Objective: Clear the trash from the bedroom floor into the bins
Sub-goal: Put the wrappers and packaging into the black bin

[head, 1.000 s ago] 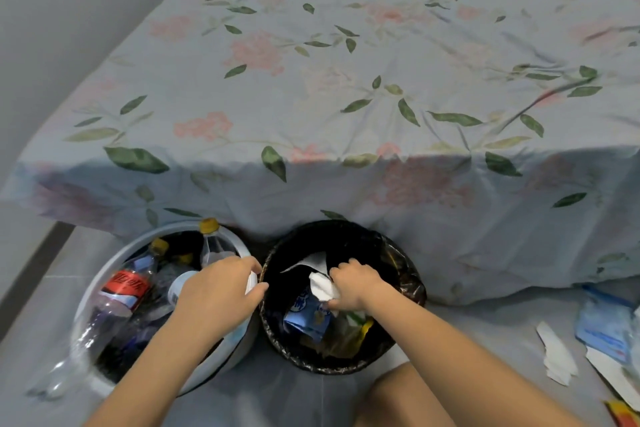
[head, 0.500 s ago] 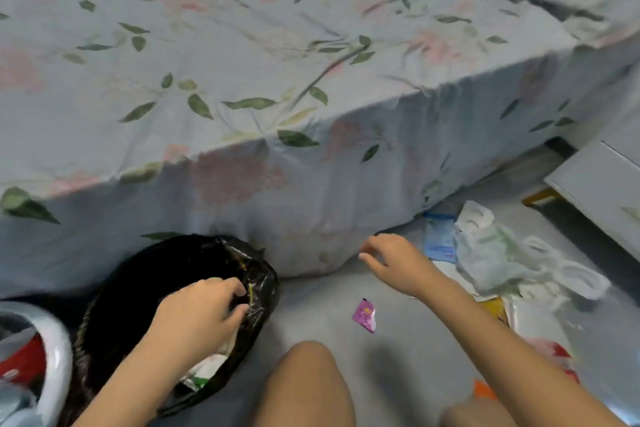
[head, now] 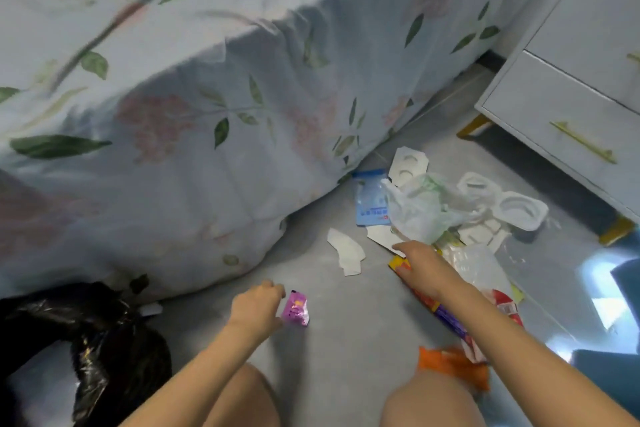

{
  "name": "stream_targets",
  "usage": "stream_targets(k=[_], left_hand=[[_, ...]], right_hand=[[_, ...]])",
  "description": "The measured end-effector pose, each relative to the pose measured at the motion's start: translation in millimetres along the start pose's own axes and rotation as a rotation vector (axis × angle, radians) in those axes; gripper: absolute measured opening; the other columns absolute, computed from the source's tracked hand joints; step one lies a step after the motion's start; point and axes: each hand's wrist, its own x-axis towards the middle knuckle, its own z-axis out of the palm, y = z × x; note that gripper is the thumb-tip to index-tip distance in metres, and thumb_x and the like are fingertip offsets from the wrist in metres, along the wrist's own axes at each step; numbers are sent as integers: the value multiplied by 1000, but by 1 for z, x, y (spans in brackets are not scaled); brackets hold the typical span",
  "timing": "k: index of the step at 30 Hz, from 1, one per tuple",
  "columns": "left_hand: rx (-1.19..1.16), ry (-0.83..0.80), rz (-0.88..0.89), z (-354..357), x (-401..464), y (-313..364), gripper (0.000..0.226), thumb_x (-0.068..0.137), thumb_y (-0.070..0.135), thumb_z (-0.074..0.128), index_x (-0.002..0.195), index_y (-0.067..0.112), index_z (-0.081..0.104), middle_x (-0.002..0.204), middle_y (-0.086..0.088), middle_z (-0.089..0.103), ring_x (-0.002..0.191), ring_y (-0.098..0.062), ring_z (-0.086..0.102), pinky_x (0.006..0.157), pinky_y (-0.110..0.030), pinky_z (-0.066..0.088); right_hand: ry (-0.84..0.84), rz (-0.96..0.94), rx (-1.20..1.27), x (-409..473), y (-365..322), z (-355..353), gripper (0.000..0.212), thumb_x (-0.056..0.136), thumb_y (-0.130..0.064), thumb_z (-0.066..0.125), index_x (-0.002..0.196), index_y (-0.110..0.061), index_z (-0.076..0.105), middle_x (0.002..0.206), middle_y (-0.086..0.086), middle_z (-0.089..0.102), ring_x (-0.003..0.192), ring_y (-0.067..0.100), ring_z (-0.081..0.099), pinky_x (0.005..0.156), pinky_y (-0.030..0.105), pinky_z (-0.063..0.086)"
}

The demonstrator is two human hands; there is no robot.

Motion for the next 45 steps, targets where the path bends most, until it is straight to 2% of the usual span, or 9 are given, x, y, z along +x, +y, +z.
stream_targets(k=[4, 11, 16, 20, 26, 30, 35, 40, 45], left_hand=[[-49, -16, -62, 39, 36, 0, 56, 83, 36, 64, 133, 21, 45, 137, -1, 44, 126, -23, 49, 96, -35, 45], [-68, 66, 67, 62, 90, 2, 62, 78, 36, 67, 133, 27, 41, 138, 3, 41, 125, -21, 42, 101, -36, 40], [-15, 157, 96, 72, 110, 9, 36, 88, 24, 56, 123, 25, 47, 130, 2, 46, 119, -23, 44, 92, -37, 41], [55, 111, 96, 79, 112, 11, 28, 87, 25, 55, 114, 23, 53, 120, 0, 58, 115, -24, 51, 90, -34, 38], [-113, 30, 54, 72, 110, 3, 18, 82, 29, 63, 98, 26, 69, 111, -3, 64, 108, -25, 57, 80, -30, 43], [-224, 51, -12, 52, 86, -5, 21, 87, 38, 57, 98, 22, 65, 110, -5, 65, 105, -28, 60, 73, -30, 41], [-339, 207, -46, -1, 24, -31, 22, 84, 42, 59, 88, 23, 69, 97, -2, 70, 96, -26, 64, 68, -28, 42], [-315, 394, -81, -64, -57, -77, 22, 84, 47, 61, 84, 26, 66, 95, 0, 70, 95, -26, 64, 67, -29, 43], [-332, 551, -160, -87, -153, -138, 21, 84, 49, 62, 71, 33, 57, 74, 7, 60, 85, -23, 64, 65, -30, 45]], right_hand=[[-19, -43, 62, 37, -16, 44, 52, 92, -29, 58, 140, -17, 44, 141, 7, 48, 130, 26, 42, 108, 32, 34], [61, -3, 9, 100, -41, 89, 54, 90, -41, 59, 135, -16, 43, 134, 8, 46, 120, 28, 42, 95, 36, 39], [120, 32, 8, 126, -43, 103, 49, 88, -38, 63, 126, -10, 47, 128, 13, 46, 115, 31, 43, 92, 39, 41], [77, 27, 117, 125, -42, 108, 35, 87, -30, 65, 113, -8, 56, 113, 15, 55, 104, 31, 53, 83, 38, 44], [17, 58, 257, 114, -41, 105, 20, 80, -23, 71, 93, -10, 63, 97, 13, 62, 91, 29, 59, 66, 28, 35], [1, 9, 337, 94, -52, 91, 22, 82, -26, 70, 96, -10, 64, 95, 12, 67, 89, 28, 60, 68, 29, 38], [10, -179, 367, 59, -100, 51, 20, 85, -27, 67, 94, -8, 66, 90, 11, 69, 82, 24, 59, 68, 30, 39], [61, -338, 350, 21, -168, 1, 18, 84, -31, 67, 88, -13, 65, 79, -1, 61, 73, 16, 53, 59, 24, 35], [92, -531, 305, -25, -242, -24, 13, 85, -30, 65, 81, -19, 60, 74, -5, 58, 70, 14, 51, 55, 13, 34]])
